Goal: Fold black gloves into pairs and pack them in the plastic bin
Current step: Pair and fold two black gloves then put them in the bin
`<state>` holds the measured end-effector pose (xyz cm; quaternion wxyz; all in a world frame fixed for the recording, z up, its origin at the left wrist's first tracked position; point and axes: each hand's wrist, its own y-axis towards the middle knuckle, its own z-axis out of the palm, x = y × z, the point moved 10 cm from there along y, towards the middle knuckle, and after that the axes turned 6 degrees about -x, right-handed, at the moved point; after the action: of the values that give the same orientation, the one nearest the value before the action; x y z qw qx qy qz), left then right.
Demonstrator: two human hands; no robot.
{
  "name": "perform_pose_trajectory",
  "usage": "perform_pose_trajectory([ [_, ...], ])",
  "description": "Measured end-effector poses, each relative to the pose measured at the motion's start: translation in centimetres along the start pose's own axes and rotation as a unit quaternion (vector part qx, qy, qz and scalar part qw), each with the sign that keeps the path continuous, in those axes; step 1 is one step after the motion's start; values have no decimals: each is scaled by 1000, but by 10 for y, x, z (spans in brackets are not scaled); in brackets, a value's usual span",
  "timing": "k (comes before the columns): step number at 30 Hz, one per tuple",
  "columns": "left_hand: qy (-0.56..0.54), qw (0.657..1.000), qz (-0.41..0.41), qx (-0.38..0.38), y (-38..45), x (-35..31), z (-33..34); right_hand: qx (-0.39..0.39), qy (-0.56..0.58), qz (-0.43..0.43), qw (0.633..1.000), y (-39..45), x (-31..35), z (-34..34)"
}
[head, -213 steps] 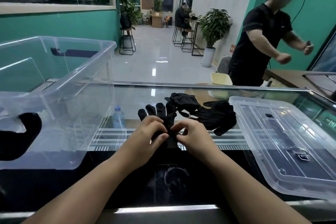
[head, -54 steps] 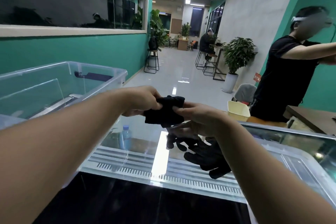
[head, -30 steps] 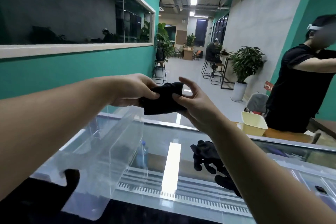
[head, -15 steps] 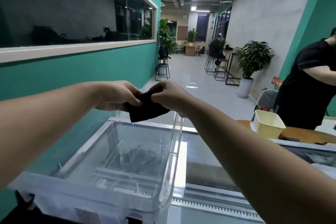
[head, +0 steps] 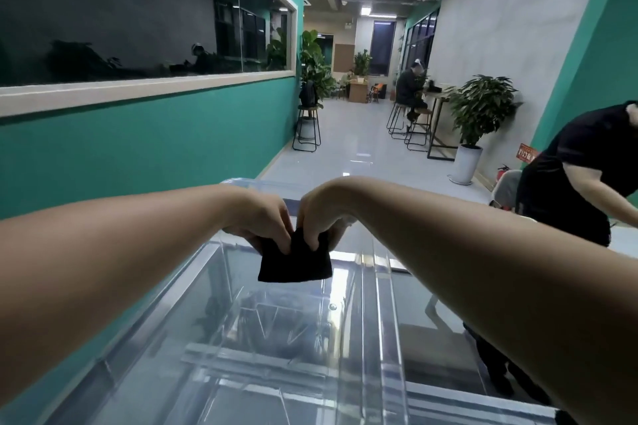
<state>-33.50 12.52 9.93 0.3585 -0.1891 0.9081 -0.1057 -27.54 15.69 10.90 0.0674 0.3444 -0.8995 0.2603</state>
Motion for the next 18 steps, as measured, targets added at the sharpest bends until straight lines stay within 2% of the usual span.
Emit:
perform_pose_trajectory([
  [7,21,1000,3,6,18,16,9,59,-105,13,993,33,5,15],
  [11,76,997,3,3,30,31,22,106,-156,13,982,47,4,34],
  [13,111,994,6,-11,31,33,24,108,-167,1,980,53,7,40],
  [18,172,985,7,14,34,42,39,81,-210,-47,973,64,14,54],
])
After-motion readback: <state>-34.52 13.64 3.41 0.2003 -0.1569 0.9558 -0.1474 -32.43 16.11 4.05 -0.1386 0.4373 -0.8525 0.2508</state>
